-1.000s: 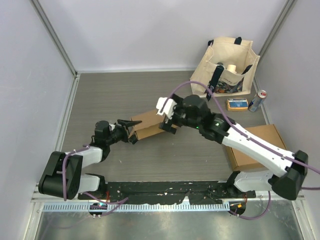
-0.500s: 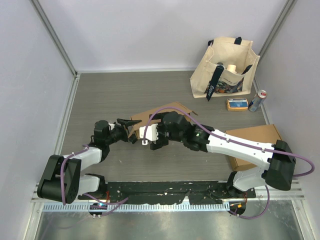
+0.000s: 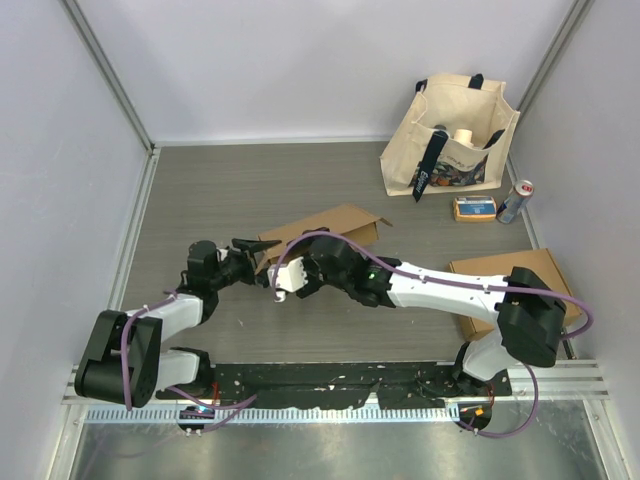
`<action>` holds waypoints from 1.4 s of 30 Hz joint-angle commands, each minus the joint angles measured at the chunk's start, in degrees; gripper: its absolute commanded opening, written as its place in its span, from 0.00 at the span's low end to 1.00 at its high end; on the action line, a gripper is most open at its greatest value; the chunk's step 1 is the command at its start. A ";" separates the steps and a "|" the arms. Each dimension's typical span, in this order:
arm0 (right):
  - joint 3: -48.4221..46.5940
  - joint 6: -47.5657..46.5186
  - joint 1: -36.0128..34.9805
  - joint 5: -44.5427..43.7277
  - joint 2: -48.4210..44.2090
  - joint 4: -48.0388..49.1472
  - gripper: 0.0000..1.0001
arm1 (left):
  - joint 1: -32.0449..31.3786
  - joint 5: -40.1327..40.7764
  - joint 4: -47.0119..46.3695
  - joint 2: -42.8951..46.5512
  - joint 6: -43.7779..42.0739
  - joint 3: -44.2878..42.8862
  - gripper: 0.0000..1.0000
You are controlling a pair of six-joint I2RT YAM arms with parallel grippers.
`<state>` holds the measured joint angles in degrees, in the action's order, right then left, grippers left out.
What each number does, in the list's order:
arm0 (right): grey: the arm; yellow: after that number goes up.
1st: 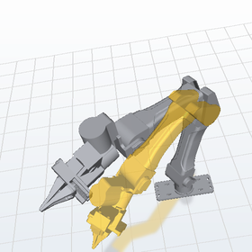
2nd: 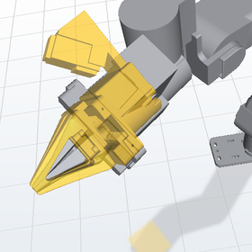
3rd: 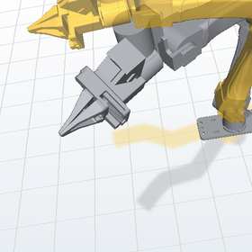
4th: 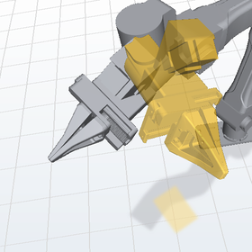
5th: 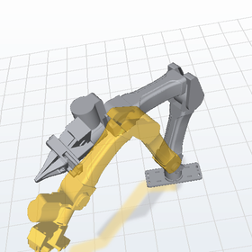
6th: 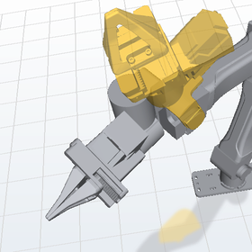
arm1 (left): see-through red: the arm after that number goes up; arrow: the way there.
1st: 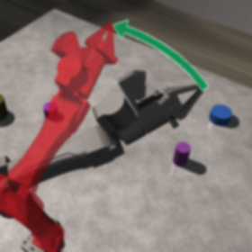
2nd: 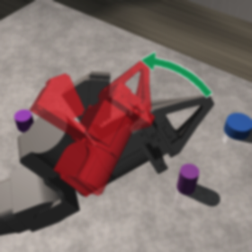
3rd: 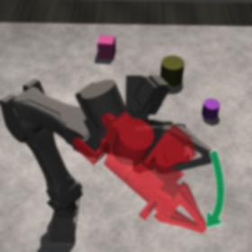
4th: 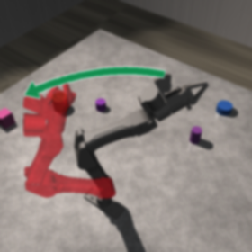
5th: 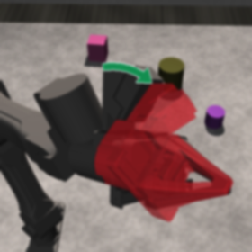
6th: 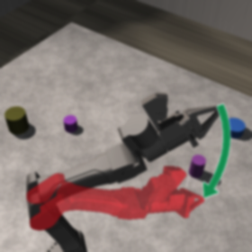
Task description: Fold the paper box
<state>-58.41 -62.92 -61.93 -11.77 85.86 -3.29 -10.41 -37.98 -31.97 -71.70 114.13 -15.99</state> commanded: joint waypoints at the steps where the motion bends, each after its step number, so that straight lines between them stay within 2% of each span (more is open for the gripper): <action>1: -1.18 -3.27 -0.38 -1.33 0.97 4.61 0.76 | -0.22 -3.07 -2.49 3.05 30.98 -1.85 0.12; 2: -1.35 -3.18 -0.38 -1.24 0.80 4.52 0.72 | -0.13 -2.98 -2.75 3.32 30.98 -1.68 0.15; 3: -1.44 -3.18 -0.38 -1.24 0.80 4.52 0.62 | -0.13 -2.55 -2.93 3.58 30.89 -1.42 0.18; 4: -1.61 -3.18 -0.38 -1.15 0.71 3.65 0.57 | -0.22 -2.28 -3.27 3.76 30.11 -1.24 0.23; 5: -1.96 -2.74 -0.38 -0.98 0.79 2.07 0.52 | -0.13 -2.28 -3.28 4.28 29.67 -1.15 0.42; 7: -3.28 -1.69 -0.38 -0.36 0.62 -0.30 0.45 | 0.39 -3.15 -2.75 4.90 28.18 -0.71 0.59; 8: -3.55 -0.90 -0.38 -0.18 0.36 -0.84 0.43 | 1.44 -3.68 -2.14 5.51 26.25 -0.54 0.77; 10: -4.77 0.07 -0.38 -0.27 0.01 -4.16 0.41 | 3.37 -6.21 -1.26 5.96 22.56 -0.71 0.98; 11: -5.39 1.55 -0.38 -1.05 -0.08 -5.75 0.40 | 6.17 -7.71 -0.30 6.13 16.45 -1.15 1.00; 13: -6.97 3.32 -0.38 -1.50 -1.39 -9.61 0.36 | 9.52 -12.70 1.63 6.05 9.74 -3.08 1.00; 14: -7.15 3.76 -0.38 -1.68 -2.10 -10.67 0.35 | 13.02 -14.48 5.38 6.13 2.75 -3.78 1.00; 16: -7.94 5.87 -0.47 -2.11 -3.59 -15.22 0.34 | 15.68 -16.51 7.17 6.05 -3.70 -5.10 1.00; 17: -8.90 7.01 -0.38 -2.29 -3.77 -17.78 0.34 | 18.04 -18.86 12.66 6.05 -7.82 -6.93 1.00; 18: -11.43 8.06 -0.38 -2.81 -3.78 -20.50 0.33 | 19.37 -19.85 16.98 6.05 -18.83 -8.26 1.00; 19: -12.68 10.68 -0.38 -3.17 -3.51 -25.92 0.33 | 20.77 -20.29 28.51 6.13 -25.29 -9.92 0.99; 20: -15.13 12.01 -0.30 -3.35 -3.51 -28.50 0.33 | 23.31 -18.99 35.50 6.05 -31.79 -13.94 0.98; 21: -16.28 13.59 -0.12 -2.65 -3.51 -30.61 0.34 | 24.55 -18.19 41.49 5.79 -45.00 -16.16 0.97; 22: -17.86 17.78 1.10 -1.77 -2.82 -36.38 0.34 | 25.78 -17.23 50.94 5.61 -50.53 -18.44 0.92; 24: -23.05 22.20 2.16 0.76 -1.67 -42.12 0.33 | 25.88 -11.35 59.52 5.43 -64.91 -25.82 0.86; 25: -24.28 25.09 2.60 1.83 -0.53 -46.59 0.34 | 25.80 -9.42 63.48 7.09 -68.04 -27.76 0.82; 27: -28.06 28.01 2.96 3.94 1.05 -50.48 0.34 | 25.88 -4.85 63.87 10.25 -71.40 -30.76 0.79; 30: -33.77 31.89 7.25 13.84 5.09 -56.46 0.35 | 22.56 -0.88 62.64 15.01 -76.15 -33.14 0.70; 33: -34.84 31.72 9.46 18.01 7.12 -57.27 0.38 | 18.07 -4.38 52.48 17.64 -74.58 -29.90 0.67; 34: -35.01 31.45 9.55 18.45 8.08 -57.18 0.38 | 15.71 -4.91 46.44 18.61 -74.14 -28.85 0.69; 37: -34.93 31.62 11.04 20.73 9.67 -56.39 0.38 | 13.23 -7.62 37.45 22.82 -74.13 -26.64 0.77; 39: -34.75 32.67 11.92 20.74 10.98 -56.21 0.38 | 13.23 -10.52 34.53 23.01 -73.09 -26.37 0.78; 41: -33.70 33.03 12.01 20.65 11.25 -55.43 0.38 | 12.18 -12.91 29.53 22.48 -72.12 -25.59 0.72; 42: -33.00 34.08 12.10 20.56 10.99 -52.90 0.38 | 11.30 -12.04 28.98 21.96 -73.16 -25.32 0.64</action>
<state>-92.01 -33.30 -50.17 4.21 96.01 -57.63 2.59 -46.39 9.85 -49.45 42.76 -42.15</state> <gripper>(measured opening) 0.614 0.740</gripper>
